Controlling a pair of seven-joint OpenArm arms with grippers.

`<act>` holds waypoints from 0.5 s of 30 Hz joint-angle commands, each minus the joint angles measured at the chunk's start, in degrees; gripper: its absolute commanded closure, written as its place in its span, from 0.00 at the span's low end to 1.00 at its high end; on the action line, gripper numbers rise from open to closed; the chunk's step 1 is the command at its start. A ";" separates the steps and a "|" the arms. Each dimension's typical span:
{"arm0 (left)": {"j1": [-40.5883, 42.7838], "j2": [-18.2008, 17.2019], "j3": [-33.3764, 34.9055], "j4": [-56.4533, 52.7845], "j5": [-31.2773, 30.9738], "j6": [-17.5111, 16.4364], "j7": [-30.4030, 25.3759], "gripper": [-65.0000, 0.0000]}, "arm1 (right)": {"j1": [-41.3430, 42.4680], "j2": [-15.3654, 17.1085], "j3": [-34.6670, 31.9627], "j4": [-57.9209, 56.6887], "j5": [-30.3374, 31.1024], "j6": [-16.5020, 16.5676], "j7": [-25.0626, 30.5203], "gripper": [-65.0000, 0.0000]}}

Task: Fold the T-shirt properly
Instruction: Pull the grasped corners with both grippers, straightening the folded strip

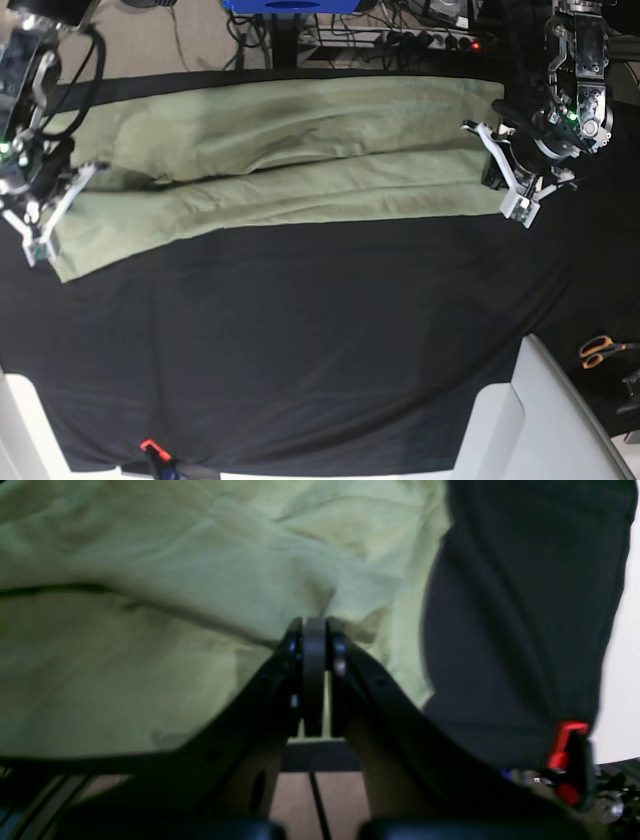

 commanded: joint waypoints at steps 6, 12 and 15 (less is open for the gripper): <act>1.88 -1.29 -0.29 0.94 -0.23 0.01 -0.91 1.00 | -2.77 -1.90 0.20 3.73 0.22 0.04 1.03 1.00; 3.19 -1.03 -0.29 0.94 -0.23 0.01 -1.00 1.00 | -5.41 -3.40 0.20 3.82 0.22 -0.05 1.29 1.00; 3.19 -1.11 -0.29 0.06 0.03 0.01 -1.00 1.00 | -6.38 -3.49 0.20 3.82 0.22 -0.05 1.47 1.00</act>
